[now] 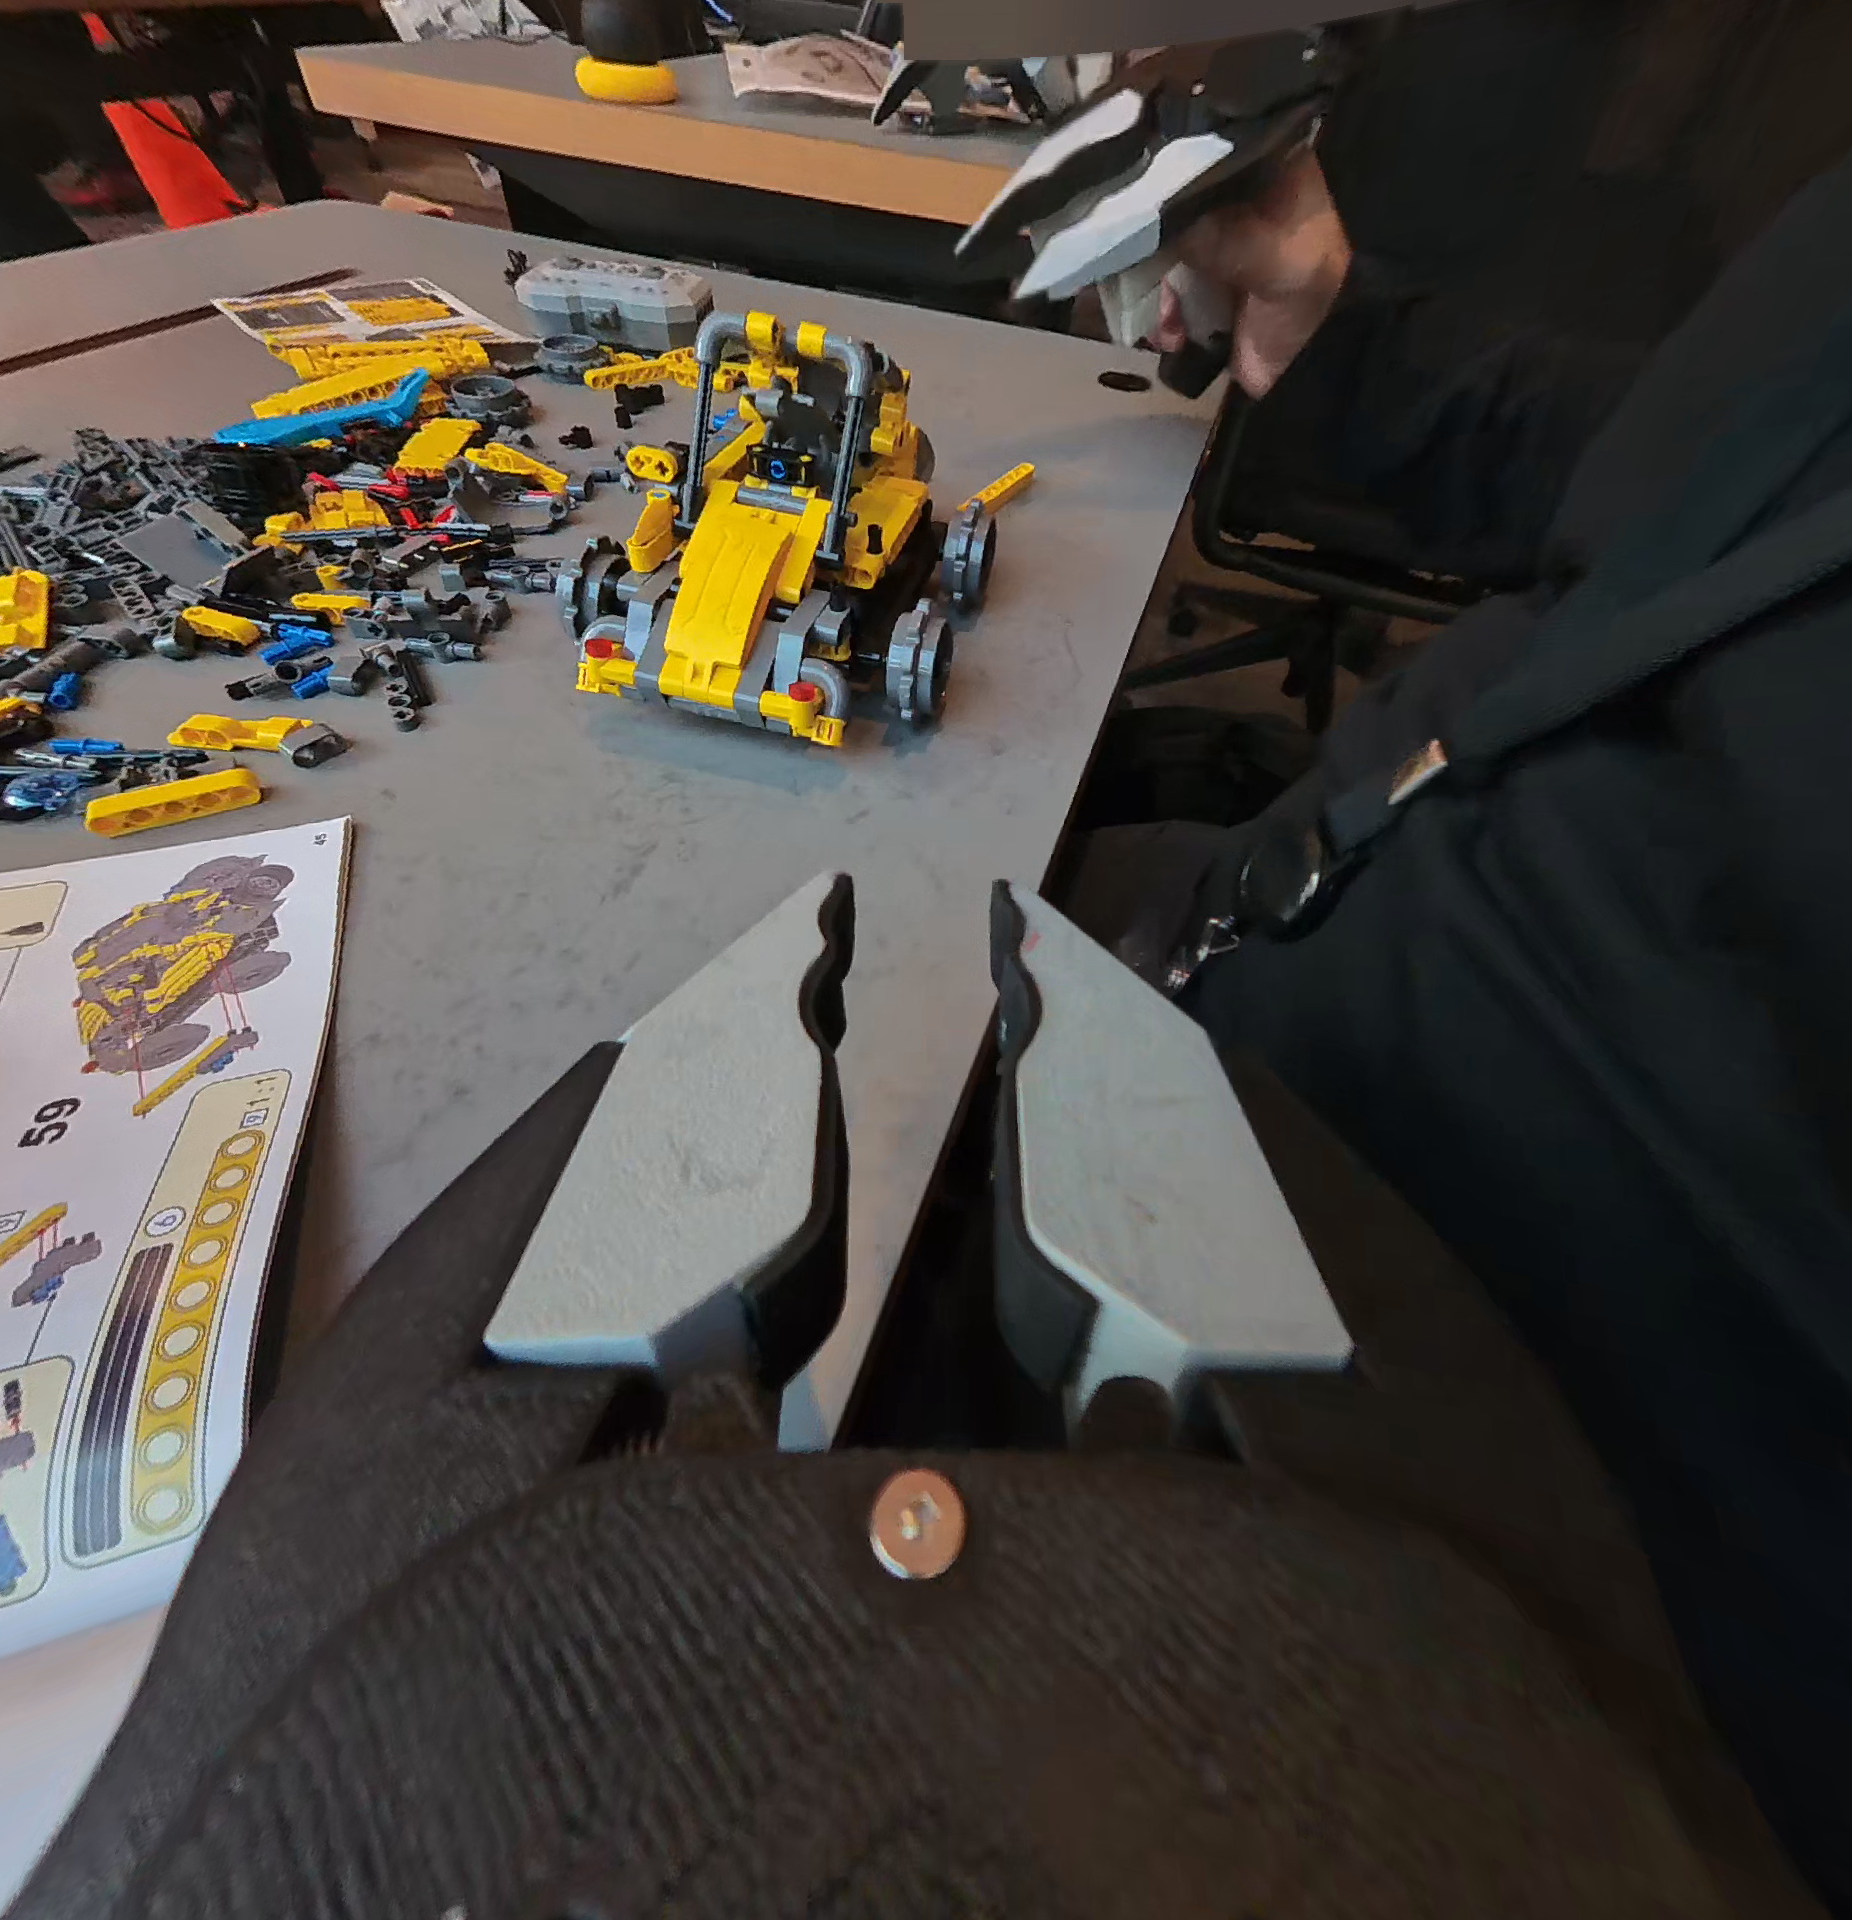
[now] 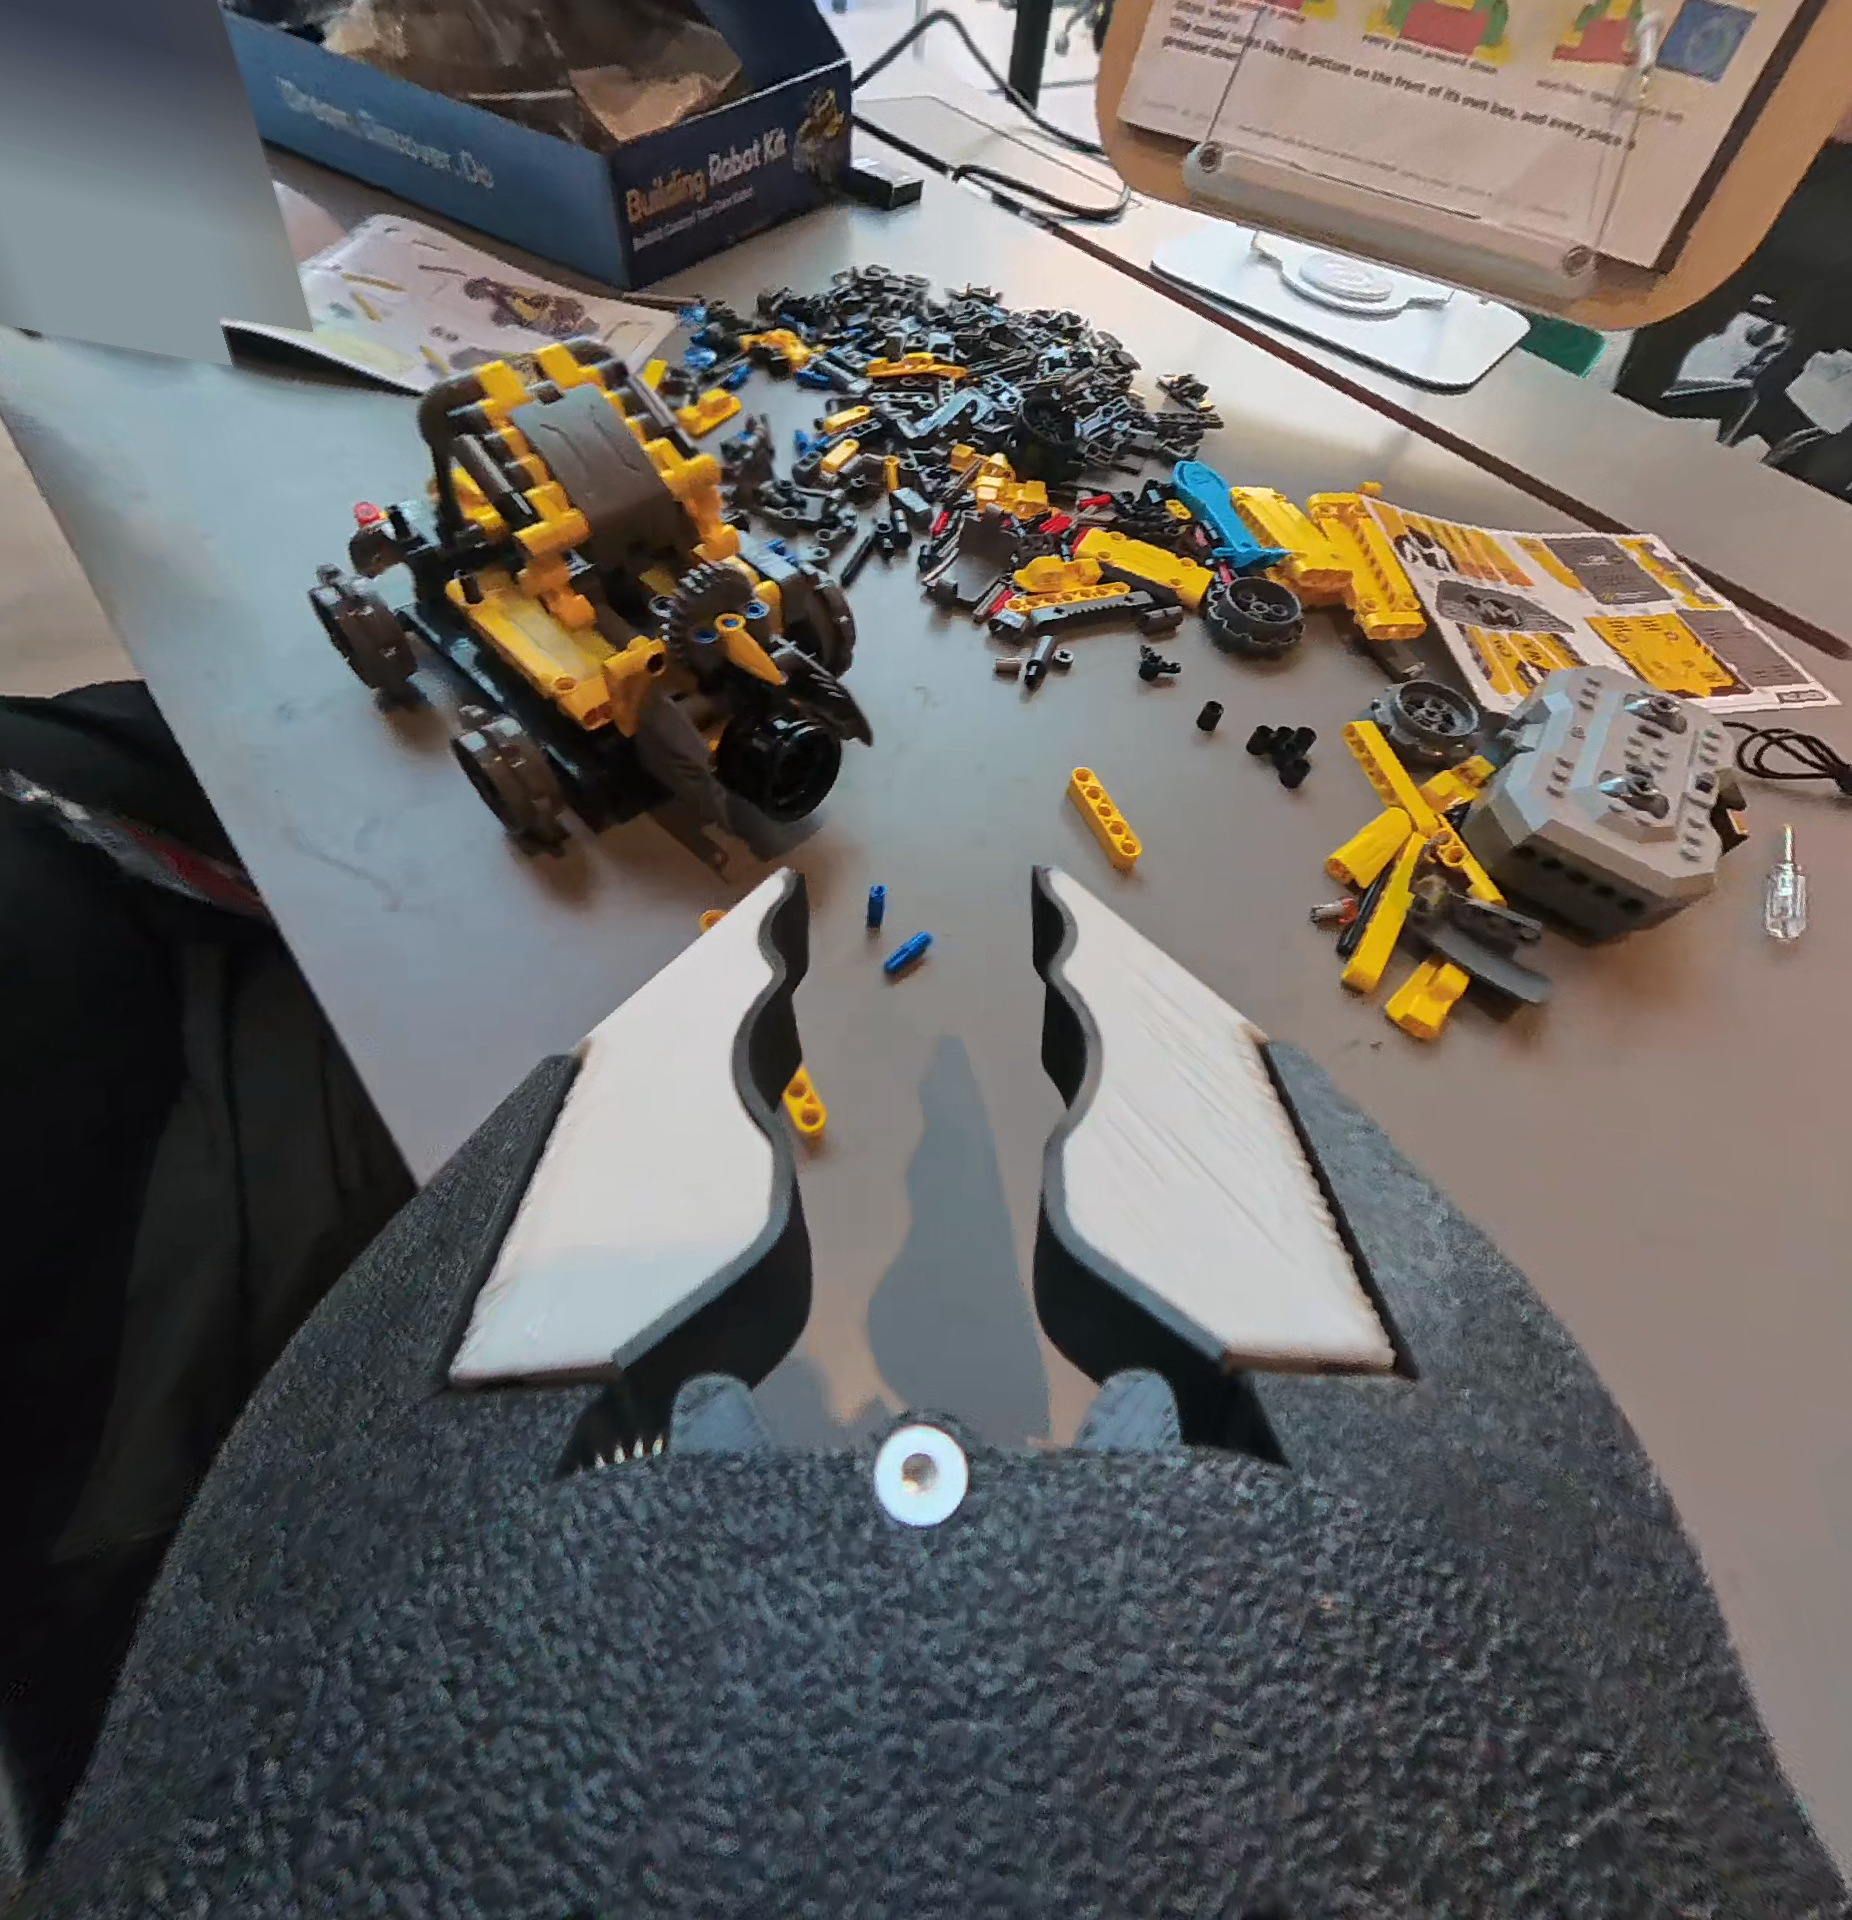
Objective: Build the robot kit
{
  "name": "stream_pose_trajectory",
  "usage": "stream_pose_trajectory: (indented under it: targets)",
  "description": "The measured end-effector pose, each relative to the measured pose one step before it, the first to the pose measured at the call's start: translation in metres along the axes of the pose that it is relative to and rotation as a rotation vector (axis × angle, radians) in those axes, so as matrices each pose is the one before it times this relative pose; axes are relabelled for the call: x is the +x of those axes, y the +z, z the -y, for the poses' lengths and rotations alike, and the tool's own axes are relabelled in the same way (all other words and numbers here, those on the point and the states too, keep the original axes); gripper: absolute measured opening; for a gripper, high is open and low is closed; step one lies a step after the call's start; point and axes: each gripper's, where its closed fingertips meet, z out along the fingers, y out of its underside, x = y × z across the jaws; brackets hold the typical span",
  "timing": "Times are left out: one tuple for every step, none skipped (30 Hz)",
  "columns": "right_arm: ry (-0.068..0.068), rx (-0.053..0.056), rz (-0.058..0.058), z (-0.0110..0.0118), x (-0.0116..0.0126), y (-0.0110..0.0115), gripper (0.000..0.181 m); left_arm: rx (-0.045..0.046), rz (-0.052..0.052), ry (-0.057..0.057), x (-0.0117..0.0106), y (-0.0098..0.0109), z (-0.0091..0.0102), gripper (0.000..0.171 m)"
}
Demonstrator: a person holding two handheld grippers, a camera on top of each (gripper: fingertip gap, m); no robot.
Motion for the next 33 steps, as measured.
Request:
stream_pose_trajectory:
  targets:
    - [0.0119,0.0120,-0.0059,0.00024,0.00549,0.00275,0.043,-0.01151,0.0039,0.0069,-0.00094,0.00098,-0.00301,0.023]
    - [0.0114,0.0049,-0.0073,-0.00077,0.00571,0.00265,0.043,-0.00821,0.0047,0.0027,-0.00085,0.00061,-0.00264,0.023]
    - [0.0055,-0.0008,-0.0203,-0.00167,0.00737,0.00256,0.047,-0.00212,0.0030,0.0001,-0.00039,0.00020,-0.00209,0.023]
    - [-0.0026,-0.0047,-0.0431,-0.00205,0.00993,0.00232,0.055,0.00093,0.0010,0.0019,0.00002,-0.00002,-0.00184,0.023]
    - [-0.0049,0.0002,-0.0378,-0.00048,0.00799,0.00258,0.065,0.00043,0.0049,0.0029,-0.00047,-0.00020,-0.00176,0.023]
    - [-0.0017,0.0039,-0.0112,0.00092,0.00371,0.00252,0.066,0.00277,0.0066,0.0020,-0.00091,-0.00022,-0.00105,0.023]
    - [0.0012,0.0032,-0.0024,0.00040,0.00250,0.00315,0.069,0.00500,0.0034,0.0002,-0.00060,-0.00030,-0.00049,0.024]
    - [0.0126,-0.0044,0.0048,-0.00093,0.00166,0.00410,0.075,0.00531,0.0026,-0.0013,-0.00048,-0.00037,0.00006,0.024]
    - [0.0179,-0.0109,0.0117,-0.00220,0.00057,0.00471,0.076,0.00646,0.0031,-0.0012,-0.00055,-0.00040,0.00051,0.025]
    - [0.0085,-0.0121,0.0044,-0.00296,0.00076,0.00468,0.076,0.00712,0.0011,0.0013,-0.00013,-0.00045,0.00099,0.026]
    - [-0.0001,-0.0093,-0.0120,-0.00281,0.00234,0.00417,0.077,0.00662,-0.0002,0.0038,0.00017,-0.00041,0.00083,0.026]
    - [-0.0017,-0.0109,-0.0085,-0.00235,0.00154,0.00369,0.076,0.00465,0.0001,0.0019,-0.00007,-0.00030,0.00034,0.026]
    - [-0.0065,-0.0149,-0.0110,-0.00070,0.00197,0.00228,0.078,0.00277,-0.0036,0.0000,0.00025,-0.00022,-0.00005,0.026]
    - [-0.0084,0.0074,-0.0217,0.00196,0.00317,0.00154,0.077,0.00192,-0.0038,-0.0013,0.00027,-0.00029,0.00015,0.026]
    - [-0.0031,0.0013,-0.0123,0.00089,0.00262,0.00150,0.077,0.00534,-0.0025,-0.0016,0.00007,-0.00045,0.00051,0.026]
    - [0.0053,-0.0059,-0.0029,-0.00048,0.00210,0.00208,0.077,0.00763,-0.0017,-0.0011,-0.00017,-0.00043,0.00058,0.026]
    - [0.0092,-0.0084,-0.0020,-0.00077,0.00225,0.00210,0.078,0.00286,-0.0017,-0.0027,-0.00042,-0.00035,-0.00056,0.026]
    - [0.0068,-0.0012,-0.0066,0.00042,0.00233,0.00158,0.080,0.00076,-0.0026,-0.0056,-0.00054,-0.00021,-0.00095,0.026]
    - [0.0028,0.0050,-0.0055,0.00133,0.00131,0.00113,0.080,0.00169,-0.0043,-0.0071,-0.00029,-0.00020,-0.00071,0.026]
    - [0.0011,0.0026,-0.0037,0.00097,0.00055,0.00100,0.080,0.00225,-0.0036,-0.0068,-0.00029,-0.00030,-0.00046,0.026]
    - [0.0002,-0.0042,-0.0028,-0.00013,0.00024,0.00131,0.080,0.00530,0.0008,-0.0070,-0.00072,-0.00052,0.00004,0.025]
    - [-0.0019,-0.0060,-0.0010,-0.00050,-0.00019,0.00130,0.081,0.00791,-0.0010,-0.0066,-0.00047,-0.00054,0.00078,0.025]
    - [-0.0030,-0.0055,-0.0032,-0.00045,0.00008,0.00125,0.081,0.00790,-0.0039,-0.0076,-0.00027,-0.00072,0.00088,0.024]
    - [-0.0021,-0.0051,-0.0032,-0.00036,0.00022,0.00113,0.081,0.00604,-0.0030,-0.0086,-0.00036,-0.00063,0.00059,0.024]
    - [-0.0018,-0.0024,-0.0018,0.00001,0.00004,0.00086,0.081,0.00667,-0.0033,-0.0074,-0.00019,-0.00059,0.00078,0.024]
    - [-0.0016,0.0009,-0.0030,0.00053,0.00036,0.00058,0.082,0.00735,-0.0024,-0.0060,-0.00021,-0.00061,0.00085,0.024]
    - [0.0004,-0.0004,-0.0012,0.00015,0.00025,0.00064,0.082,0.00620,0.0006,-0.0043,-0.00039,-0.00042,0.00062,0.024]
    - [0.0027,-0.0033,0.0011,-0.00028,0.00019,0.00071,0.082,0.00376,0.0007,-0.0021,-0.00029,-0.00025,0.00034,0.024]
    - [0.0030,-0.0013,-0.0004,-0.00006,0.00044,0.00053,0.082,0.00012,0.0008,-0.0004,-0.00009,-0.00004,-0.00020,0.024]
    - [0.0011,-0.0009,0.0011,0.00002,-0.00007,0.00028,0.083,-0.00208,0.0009,0.0008,0.00006,0.00014,-0.00046,0.025]
    - [0.0005,-0.0018,0.0003,-0.00032,0.00004,0.00022,0.083,-0.00381,0.0012,0.0014,0.00001,0.00039,-0.00092,0.025]
    - [0.0000,-0.0016,-0.0009,-0.00017,0.00017,0.00020,0.083,-0.00592,0.0016,0.0022,0.00005,0.00049,-0.00128,0.025]
    - [-0.0011,-0.0007,-0.0016,-0.00009,0.00001,0.00011,0.083,-0.00518,0.0021,0.0037,0.00002,0.00041,-0.00101,0.025]
